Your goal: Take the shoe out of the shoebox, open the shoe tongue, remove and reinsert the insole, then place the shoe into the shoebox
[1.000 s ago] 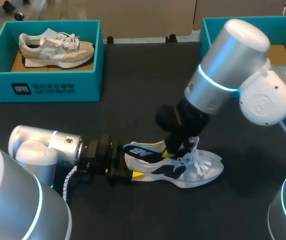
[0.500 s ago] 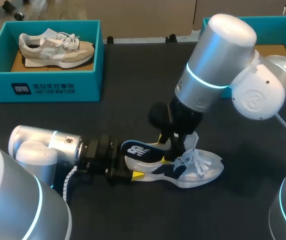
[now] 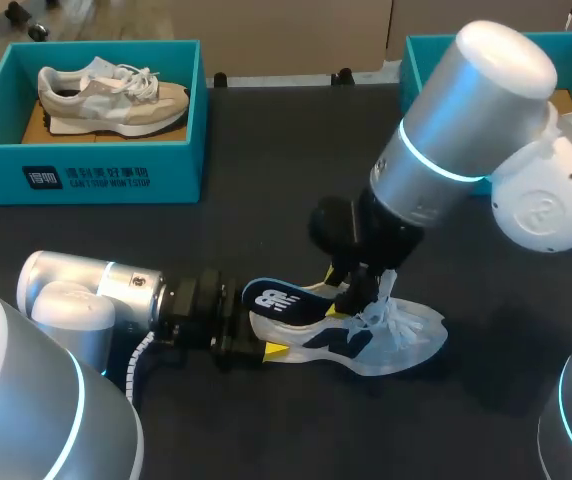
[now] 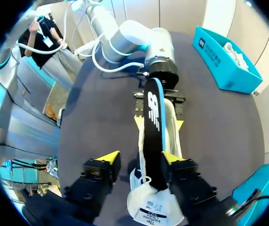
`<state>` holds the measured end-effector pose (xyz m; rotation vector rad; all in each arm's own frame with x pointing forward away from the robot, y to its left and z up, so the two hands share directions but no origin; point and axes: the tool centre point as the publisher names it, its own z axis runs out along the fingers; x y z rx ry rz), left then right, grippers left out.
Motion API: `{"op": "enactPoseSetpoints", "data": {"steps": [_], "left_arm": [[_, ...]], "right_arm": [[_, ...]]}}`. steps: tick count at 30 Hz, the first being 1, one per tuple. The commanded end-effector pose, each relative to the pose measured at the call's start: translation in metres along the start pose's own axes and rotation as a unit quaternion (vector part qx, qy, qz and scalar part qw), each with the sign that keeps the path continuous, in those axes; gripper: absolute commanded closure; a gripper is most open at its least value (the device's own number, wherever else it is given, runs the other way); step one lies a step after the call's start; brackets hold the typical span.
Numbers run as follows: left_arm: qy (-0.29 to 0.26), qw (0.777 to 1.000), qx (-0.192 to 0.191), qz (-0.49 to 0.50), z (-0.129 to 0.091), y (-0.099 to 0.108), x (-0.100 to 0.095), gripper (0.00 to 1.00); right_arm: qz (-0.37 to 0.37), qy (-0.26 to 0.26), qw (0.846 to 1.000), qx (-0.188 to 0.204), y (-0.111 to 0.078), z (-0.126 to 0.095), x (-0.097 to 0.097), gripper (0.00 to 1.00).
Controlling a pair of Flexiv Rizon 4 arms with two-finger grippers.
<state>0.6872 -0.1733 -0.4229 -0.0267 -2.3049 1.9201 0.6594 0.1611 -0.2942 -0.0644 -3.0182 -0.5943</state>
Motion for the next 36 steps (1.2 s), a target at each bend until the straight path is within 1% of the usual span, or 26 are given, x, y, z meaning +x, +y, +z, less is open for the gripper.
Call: {"op": "enactPoseSetpoints", "data": {"steps": [1,6,18,23,24,25,27,28,31,36], "left_arm": [[-0.001,1.0,-0.002,0.0,0.001,0.0,-0.001,1.0],[-0.001,1.0,-0.002,0.0,0.001,0.0,-0.001,1.0],[-0.001,1.0,-0.002,0.0,0.001,0.0,-0.001,1.0],[-0.001,1.0,-0.002,0.0,0.001,0.0,-0.001,1.0],[-0.001,1.0,-0.002,0.0,0.001,0.0,-0.001,1.0],[-0.001,1.0,-0.002,0.0,0.001,0.0,-0.001,1.0],[-0.001,1.0,-0.002,0.0,0.001,0.0,-0.001,1.0],[-0.001,1.0,-0.002,0.0,0.001,0.0,-0.001,1.0],[-0.001,1.0,-0.002,0.0,0.001,0.0,-0.001,1.0],[-0.001,1.0,-0.002,0.0,0.001,0.0,-0.001,1.0]], "right_arm": [[0.0,0.006,1.0,0.009,0.011,0.017,-0.005,0.55],[0.002,0.014,1.0,0.003,0.01,0.024,-0.007,0.55],[0.003,0.025,1.0,0.002,0.019,0.038,-0.014,0.55],[0.006,0.029,1.0,0.003,0.02,0.041,-0.016,0.58],[0.007,0.03,1.0,0.003,0.02,0.042,-0.017,0.62],[0.008,0.031,0.999,0.002,0.019,0.042,-0.017,0.71],[0.01,0.032,0.999,0.002,0.019,0.043,-0.017,0.93],[0.011,0.032,0.999,0.002,0.019,0.043,-0.016,1.0],[0.015,0.026,1.0,0.004,0.017,0.038,-0.013,1.0],[0.021,0.005,1.0,0.011,0.014,0.02,-0.007,1.0]]}}
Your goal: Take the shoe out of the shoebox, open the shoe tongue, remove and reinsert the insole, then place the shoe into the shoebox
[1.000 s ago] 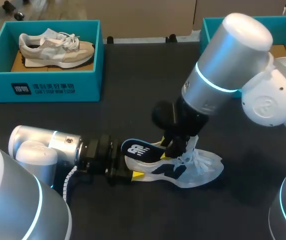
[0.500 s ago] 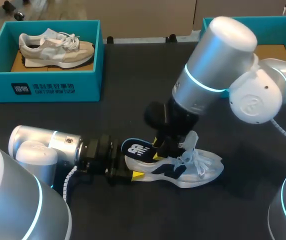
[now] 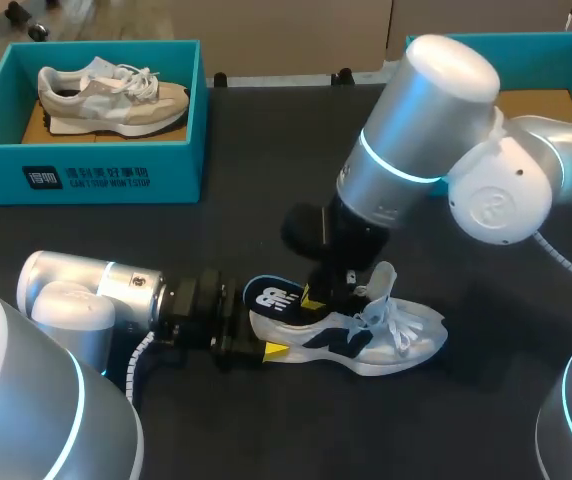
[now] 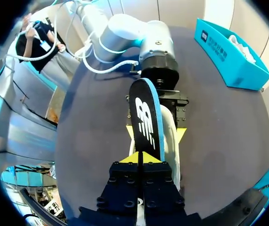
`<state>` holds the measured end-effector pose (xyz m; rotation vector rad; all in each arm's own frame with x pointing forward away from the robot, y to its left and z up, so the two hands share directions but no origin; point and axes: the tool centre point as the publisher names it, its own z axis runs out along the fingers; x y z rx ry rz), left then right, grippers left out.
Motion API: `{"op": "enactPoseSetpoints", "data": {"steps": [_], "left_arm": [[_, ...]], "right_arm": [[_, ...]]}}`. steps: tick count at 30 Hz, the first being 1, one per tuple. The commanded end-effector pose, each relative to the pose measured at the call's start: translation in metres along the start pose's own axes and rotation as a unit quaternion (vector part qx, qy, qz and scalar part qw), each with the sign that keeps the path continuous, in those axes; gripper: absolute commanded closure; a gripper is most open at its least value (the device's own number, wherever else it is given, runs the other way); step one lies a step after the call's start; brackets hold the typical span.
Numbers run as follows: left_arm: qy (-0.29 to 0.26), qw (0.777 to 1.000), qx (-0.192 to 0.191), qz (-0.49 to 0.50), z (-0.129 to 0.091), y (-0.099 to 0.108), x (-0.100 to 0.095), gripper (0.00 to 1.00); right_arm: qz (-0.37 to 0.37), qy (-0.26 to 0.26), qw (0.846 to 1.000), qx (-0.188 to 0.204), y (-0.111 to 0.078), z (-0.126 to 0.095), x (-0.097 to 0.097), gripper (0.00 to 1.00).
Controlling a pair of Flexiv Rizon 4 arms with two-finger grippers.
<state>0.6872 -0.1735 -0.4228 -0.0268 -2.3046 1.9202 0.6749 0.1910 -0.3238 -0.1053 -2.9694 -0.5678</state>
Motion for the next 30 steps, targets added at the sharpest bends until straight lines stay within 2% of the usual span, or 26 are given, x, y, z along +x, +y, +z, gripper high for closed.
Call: {"op": "enactPoseSetpoints", "data": {"steps": [1,4,8,10,13,23,30], "left_arm": [[-0.001,1.0,-0.002,0.0,0.001,0.0,-0.001,1.0],[-0.001,1.0,-0.002,0.0,0.001,0.0,-0.001,1.0],[-0.001,1.0,-0.002,0.0,0.001,0.0,-0.001,1.0],[-0.001,1.0,-0.002,0.0,0.001,0.0,-0.001,1.0],[-0.001,1.0,-0.002,0.0,0.001,0.0,-0.001,1.0],[-0.001,1.0,-0.002,0.0,0.001,0.0,-0.001,1.0],[-0.001,1.0,-0.002,0.0,0.001,0.0,-0.001,1.0]], "right_arm": [[0.004,-0.022,1.0,0.006,-0.005,-0.021,0.012,1.0],[0.002,-0.031,0.999,0.005,-0.005,-0.032,0.015,1.0],[-0.002,-0.034,0.999,0.006,-0.002,-0.034,0.016,0.69],[-0.003,-0.034,0.999,0.007,-0.001,-0.032,0.014,0.62],[-0.004,-0.031,0.999,0.004,0.001,-0.03,0.012,0.57],[-0.012,-0.016,1.0,-0.004,0.005,-0.03,0.0,0.55],[-0.027,0.013,1.0,-0.003,0.009,-0.021,-0.005,0.54]]}}
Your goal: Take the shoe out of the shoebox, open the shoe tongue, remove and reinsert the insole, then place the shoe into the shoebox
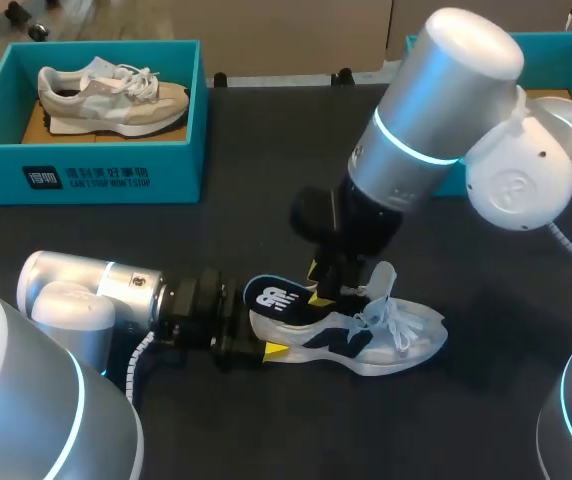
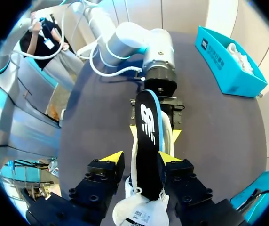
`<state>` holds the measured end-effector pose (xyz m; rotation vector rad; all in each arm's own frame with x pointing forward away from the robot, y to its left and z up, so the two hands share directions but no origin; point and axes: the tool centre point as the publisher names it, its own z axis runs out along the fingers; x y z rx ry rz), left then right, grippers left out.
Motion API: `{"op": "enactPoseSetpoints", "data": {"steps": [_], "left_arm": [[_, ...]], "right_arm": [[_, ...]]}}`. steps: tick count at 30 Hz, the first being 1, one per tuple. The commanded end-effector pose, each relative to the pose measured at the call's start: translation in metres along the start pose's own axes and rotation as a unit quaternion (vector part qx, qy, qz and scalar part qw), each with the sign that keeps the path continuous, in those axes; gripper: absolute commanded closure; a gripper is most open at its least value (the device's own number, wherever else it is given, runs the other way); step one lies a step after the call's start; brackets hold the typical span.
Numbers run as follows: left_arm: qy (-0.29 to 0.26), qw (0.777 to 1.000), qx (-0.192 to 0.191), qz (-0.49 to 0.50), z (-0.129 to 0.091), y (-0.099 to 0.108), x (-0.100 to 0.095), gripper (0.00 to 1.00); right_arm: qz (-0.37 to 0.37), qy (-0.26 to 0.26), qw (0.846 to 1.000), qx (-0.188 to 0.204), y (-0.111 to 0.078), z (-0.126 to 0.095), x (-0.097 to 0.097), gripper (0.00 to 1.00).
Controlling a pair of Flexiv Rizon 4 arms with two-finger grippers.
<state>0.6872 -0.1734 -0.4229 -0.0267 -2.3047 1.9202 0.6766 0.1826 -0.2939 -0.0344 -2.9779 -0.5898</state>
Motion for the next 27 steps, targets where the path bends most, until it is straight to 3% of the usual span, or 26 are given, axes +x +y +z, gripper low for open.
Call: {"op": "enactPoseSetpoints", "data": {"steps": [1,17,27], "left_arm": [[-0.001,1.0,-0.002,0.0,0.001,0.0,-0.001,1.0],[-0.001,1.0,-0.002,0.0,0.001,0.0,-0.001,1.0],[-0.001,1.0,-0.002,0.0,0.001,0.0,-0.001,1.0]], "right_arm": [[-0.007,0.017,1.0,0.001,0.006,0.011,-0.008,0.53],[-0.015,0.037,0.999,-0.002,0.005,0.029,-0.014,0.52],[-0.013,0.054,0.998,0.007,0.004,0.027,-0.026,0.5]]}}
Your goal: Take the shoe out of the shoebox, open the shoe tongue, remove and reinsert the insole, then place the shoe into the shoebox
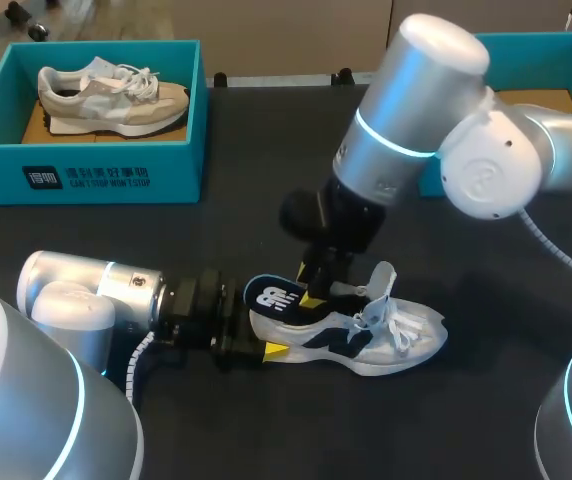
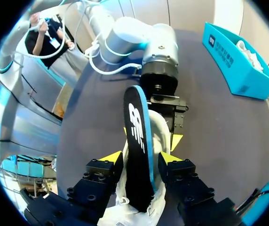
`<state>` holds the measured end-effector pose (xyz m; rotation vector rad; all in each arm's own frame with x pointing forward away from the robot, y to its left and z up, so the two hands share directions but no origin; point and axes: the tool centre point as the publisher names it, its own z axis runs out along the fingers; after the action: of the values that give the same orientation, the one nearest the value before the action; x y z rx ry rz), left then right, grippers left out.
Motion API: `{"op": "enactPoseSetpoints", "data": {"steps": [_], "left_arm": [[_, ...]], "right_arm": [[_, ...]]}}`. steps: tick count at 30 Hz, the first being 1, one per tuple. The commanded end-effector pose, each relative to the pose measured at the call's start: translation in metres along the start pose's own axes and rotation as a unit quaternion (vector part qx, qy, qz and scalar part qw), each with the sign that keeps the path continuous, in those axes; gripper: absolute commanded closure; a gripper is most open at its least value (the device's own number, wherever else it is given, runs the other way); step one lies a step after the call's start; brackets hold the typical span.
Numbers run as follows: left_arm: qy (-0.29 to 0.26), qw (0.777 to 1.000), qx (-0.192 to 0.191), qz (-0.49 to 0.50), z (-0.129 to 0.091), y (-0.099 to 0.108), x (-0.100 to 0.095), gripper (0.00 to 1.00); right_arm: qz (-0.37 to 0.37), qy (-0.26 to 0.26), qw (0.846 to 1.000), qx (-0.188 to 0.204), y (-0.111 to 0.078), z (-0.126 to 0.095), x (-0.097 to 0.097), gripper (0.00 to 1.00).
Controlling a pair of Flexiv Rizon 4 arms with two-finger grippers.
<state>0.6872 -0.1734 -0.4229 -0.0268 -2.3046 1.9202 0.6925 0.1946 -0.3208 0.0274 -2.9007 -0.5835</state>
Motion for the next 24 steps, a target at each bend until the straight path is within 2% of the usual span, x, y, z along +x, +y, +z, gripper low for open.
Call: {"op": "enactPoseSetpoints", "data": {"steps": [1,6,9,17,24], "left_arm": [[-0.001,1.0,-0.002,0.0,0.001,0.0,-0.001,1.0],[-0.001,1.0,-0.002,0.0,0.001,0.0,-0.001,1.0],[-0.001,1.0,-0.002,0.0,0.001,0.0,-0.001,1.0],[-0.001,1.0,-0.002,0.0,0.001,0.0,-0.001,1.0],[-0.001,1.0,-0.002,0.0,0.001,0.0,-0.001,1.0]], "right_arm": [[-0.001,0.015,1.0,0.011,0.002,-0.001,-0.008,0.46],[-0.005,0.045,0.999,0.02,0.002,0.002,-0.014,0.35],[-0.006,0.057,0.998,0.024,0.004,0.006,-0.015,0.35],[0.002,0.082,0.996,0.031,0.003,0.011,-0.015,0.4],[0.016,0.093,0.995,0.035,-0.003,0.013,-0.011,0.5]]}}
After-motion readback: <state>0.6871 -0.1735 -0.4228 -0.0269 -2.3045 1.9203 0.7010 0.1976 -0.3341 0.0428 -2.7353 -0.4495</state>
